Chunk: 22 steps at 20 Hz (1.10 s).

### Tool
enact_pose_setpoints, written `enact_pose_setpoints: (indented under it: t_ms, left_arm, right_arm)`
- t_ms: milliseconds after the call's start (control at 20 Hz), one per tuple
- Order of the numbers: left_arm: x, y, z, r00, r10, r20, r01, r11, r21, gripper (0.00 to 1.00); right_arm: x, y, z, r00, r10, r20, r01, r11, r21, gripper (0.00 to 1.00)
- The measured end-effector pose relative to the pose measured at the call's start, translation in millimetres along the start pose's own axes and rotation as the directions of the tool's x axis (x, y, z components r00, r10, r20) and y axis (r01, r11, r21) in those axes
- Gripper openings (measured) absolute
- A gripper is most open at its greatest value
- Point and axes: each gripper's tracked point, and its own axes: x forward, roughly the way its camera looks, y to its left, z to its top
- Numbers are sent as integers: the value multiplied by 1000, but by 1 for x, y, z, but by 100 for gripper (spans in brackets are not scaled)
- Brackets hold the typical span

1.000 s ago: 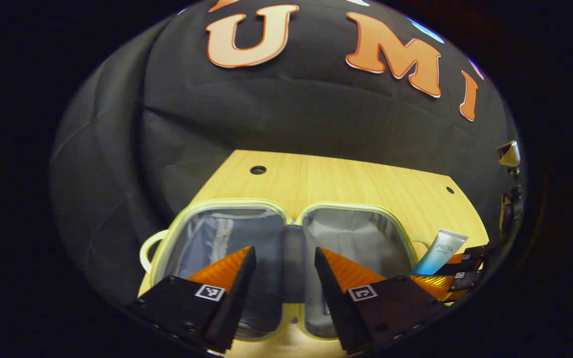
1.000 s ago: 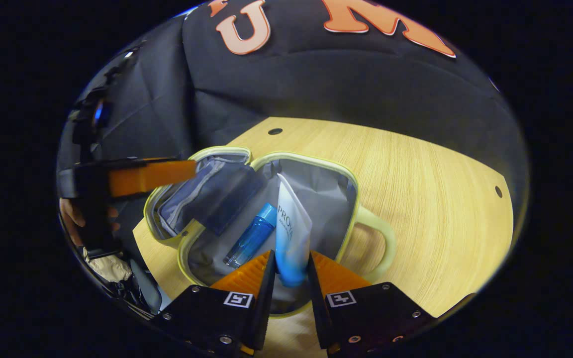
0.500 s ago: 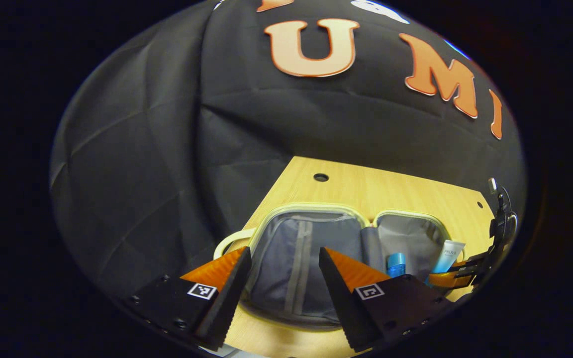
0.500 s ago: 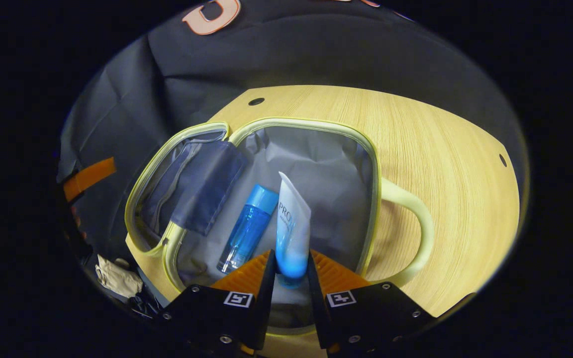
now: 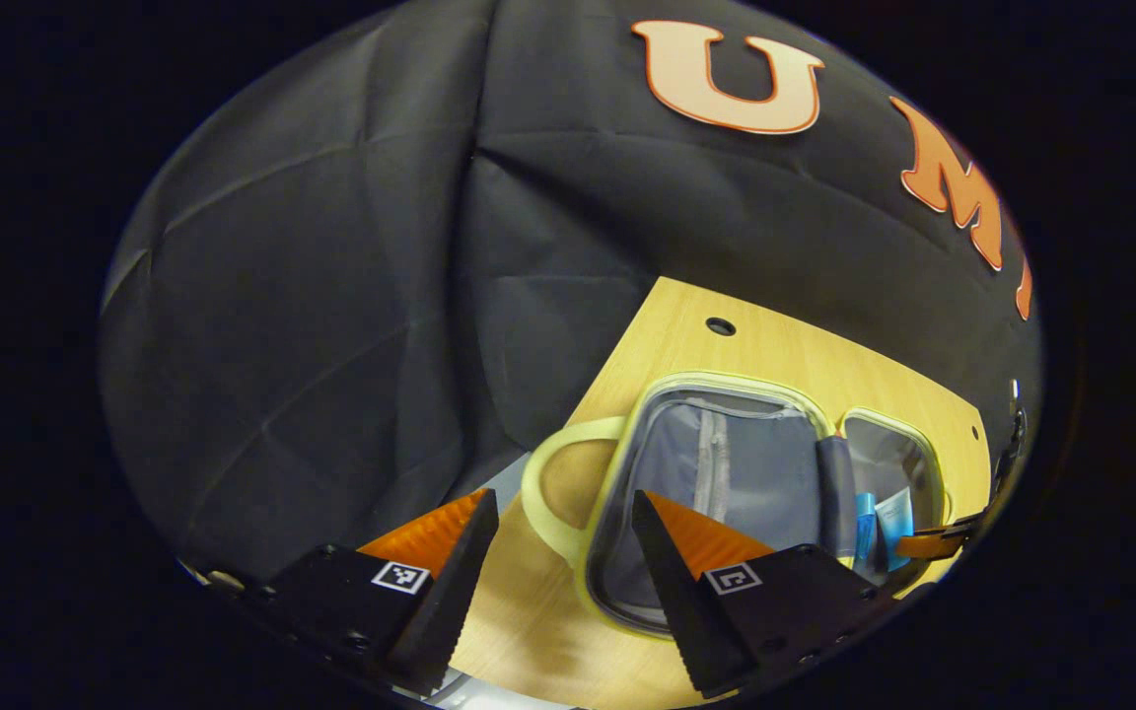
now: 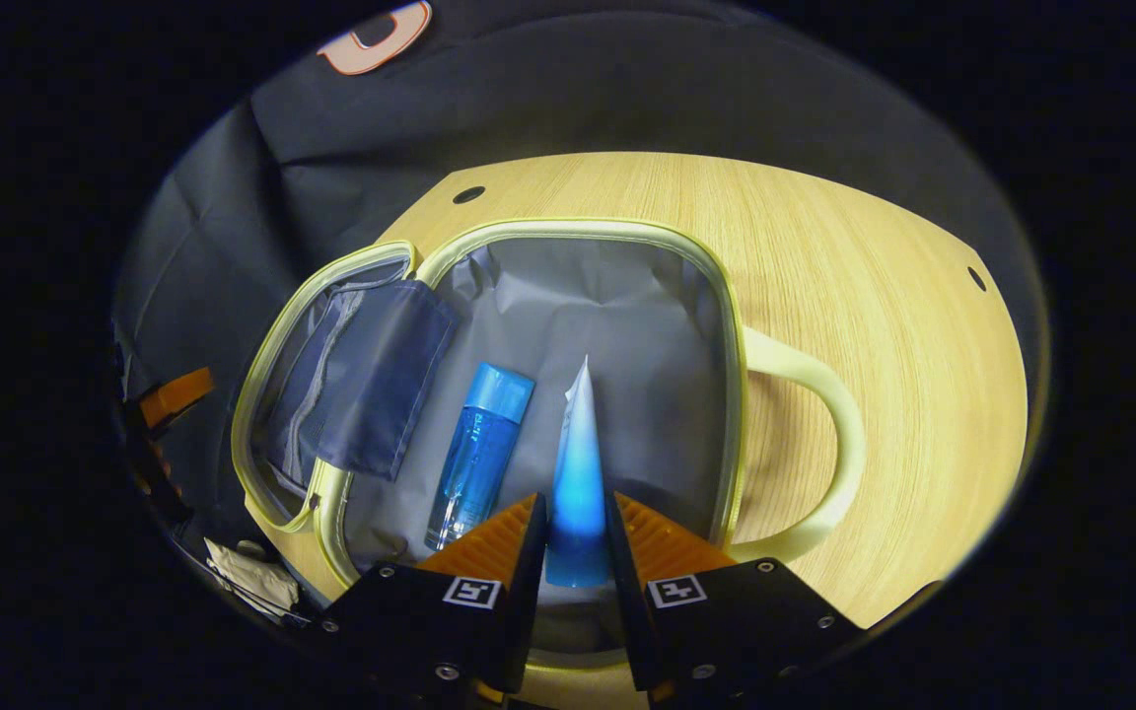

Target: First open the suitcase, pack the skin care products into it, and then close the suitcase.

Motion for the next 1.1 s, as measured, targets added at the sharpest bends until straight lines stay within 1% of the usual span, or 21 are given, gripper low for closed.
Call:
enact_pose_setpoints:
  t_ms: [150,250,300,350,400,450,500,600,650,750,800,850,900,950,1000,1050,1100]
  left_arm:
    - [18,14,-6,999,-24,-40,21,997,-76,86]
    - [27,27,-10,996,-42,-72,30,987,-159,87]
    - [35,29,-11,995,-58,-82,39,976,-214,91]
    - [37,35,-8,993,-79,-87,52,960,-276,95]
    - [36,44,-7,990,-98,-97,60,940,-336,95]
    - [40,48,-9,986,-122,-111,71,920,-384,95]
    - [45,56,-14,982,-128,-141,59,907,-417,95]
    - [59,61,-21,977,-137,-165,46,886,-462,77]
    - [65,57,-24,973,-154,-171,54,875,-481,68]
    - [66,49,-27,963,-198,-184,79,858,-508,67]
    - [69,44,-29,955,-229,-189,104,854,-510,68]
    - [71,38,-29,951,-246,-185,115,843,-526,52]
    - [76,34,-31,945,-255,-203,120,851,-511,37]
    - [76,31,-31,944,-255,-210,120,858,-500,22]
    - [68,36,-28,945,-251,-210,122,865,-486,19]
    - [66,35,-22,948,-252,-193,131,866,-483,12]
    - [70,30,-22,944,-278,-176,166,864,-475,11]
  right_arm:
    - [-20,-4,5,999,7,44,-9,999,39,45]
    - [-40,-10,17,994,9,111,-17,997,70,50]
    - [-53,-14,23,989,5,146,-18,996,85,55]
    - [-65,-19,28,984,-5,180,-13,995,99,57]
    - [-77,-26,33,977,-22,210,-2,993,115,62]
    - [-87,-32,36,971,-40,235,10,992,127,64]
    - [-96,-38,36,965,-64,255,30,990,137,66]
    - [-112,-43,38,952,-90,292,49,988,143,69]
    - [-120,-43,39,946,-94,311,51,988,143,69]
    - [-134,-45,42,929,-110,353,64,988,138,72]
    - [-142,-47,44,920,-118,373,74,989,132,75]
    - [-148,-50,47,910,-130,394,90,989,120,77]
    - [-154,-52,51,900,-138,414,104,989,106,81]
    - [-158,-51,54,891,-146,430,116,989,94,83]
    - [-164,-51,57,882,-147,447,123,989,83,85]
    - [-169,-50,60,873,-147,466,127,989,75,87]
    - [-174,-51,63,862,-149,485,133,989,68,89]
